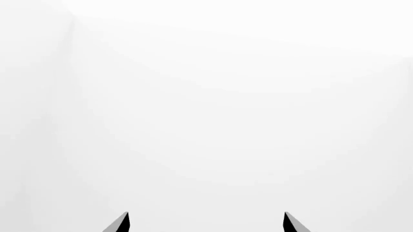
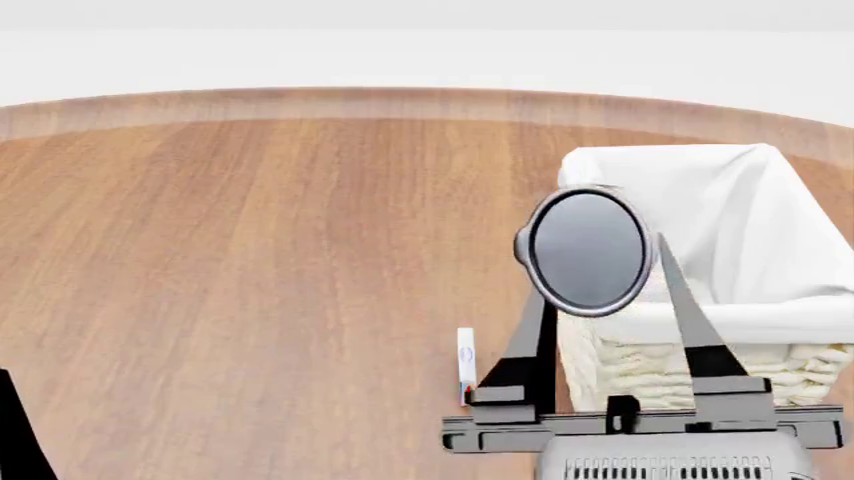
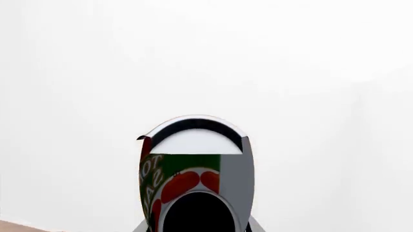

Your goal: Pick up the tomato sauce, and put it in the basket.

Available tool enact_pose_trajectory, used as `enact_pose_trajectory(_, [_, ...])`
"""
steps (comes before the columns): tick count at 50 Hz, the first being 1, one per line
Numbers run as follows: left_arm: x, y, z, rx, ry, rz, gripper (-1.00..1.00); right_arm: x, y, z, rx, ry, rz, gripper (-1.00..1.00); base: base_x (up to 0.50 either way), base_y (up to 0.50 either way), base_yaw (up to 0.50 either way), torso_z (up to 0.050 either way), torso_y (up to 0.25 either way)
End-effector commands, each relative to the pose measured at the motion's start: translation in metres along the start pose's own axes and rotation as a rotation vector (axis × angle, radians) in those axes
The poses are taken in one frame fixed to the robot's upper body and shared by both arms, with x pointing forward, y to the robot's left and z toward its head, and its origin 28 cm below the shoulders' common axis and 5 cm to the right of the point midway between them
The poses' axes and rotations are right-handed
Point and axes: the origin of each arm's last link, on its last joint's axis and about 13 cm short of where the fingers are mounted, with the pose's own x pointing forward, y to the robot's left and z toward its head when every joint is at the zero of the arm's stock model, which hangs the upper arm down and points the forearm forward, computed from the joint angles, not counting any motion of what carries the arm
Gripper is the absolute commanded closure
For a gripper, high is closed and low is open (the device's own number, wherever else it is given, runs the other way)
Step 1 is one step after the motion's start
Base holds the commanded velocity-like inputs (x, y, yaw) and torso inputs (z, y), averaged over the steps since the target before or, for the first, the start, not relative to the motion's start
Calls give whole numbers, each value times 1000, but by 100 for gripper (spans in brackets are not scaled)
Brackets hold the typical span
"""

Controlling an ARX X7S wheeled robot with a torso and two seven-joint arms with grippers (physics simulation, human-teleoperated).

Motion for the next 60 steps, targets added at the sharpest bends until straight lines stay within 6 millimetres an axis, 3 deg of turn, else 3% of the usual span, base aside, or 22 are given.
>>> enact_pose_trajectory(1, [-1,1,1,7,-2,4,-100,45,-23,18,-126,-108,-59,100,0,0,0,0,0])
enact_pose_trajectory(8, [-2,2,2,8,-1,4,-100,65,-35,29,-155,-142,-89,100,0,0,0,0,0])
enact_pose_trajectory(16, [-3,4,2,9,-1,11,-100,97,-53,24,-208,-108,-112,100,0,0,0,0,0])
enact_pose_trajectory(24, [-3,4,4,11,-5,9,-100,147,-70,4,-169,-10,-146,100,0,0,0,0,0])
enact_pose_trajectory(30, [-3,6,7,8,-11,17,-100,192,-76,-32,-95,172,-143,100,0,0,0,0,0])
enact_pose_trajectory(39, [-6,9,8,4,-10,23,-100,235,-87,-46,8,399,-83,100,0,0,0,0,0])
enact_pose_trajectory(45, [-5,10,9,6,-12,26,-100,235,-87,-51,119,617,3,100,0,0,0,0,2])
enact_pose_trajectory(57, [-5,8,10,9,-16,25,-100,230,-94,-43,224,818,33,100,0,0,0,0,0])
enact_pose_trajectory(60, [-5,8,11,9,-19,23,-100,225,-94,-46,184,887,49,100,0,0,0,0,0])
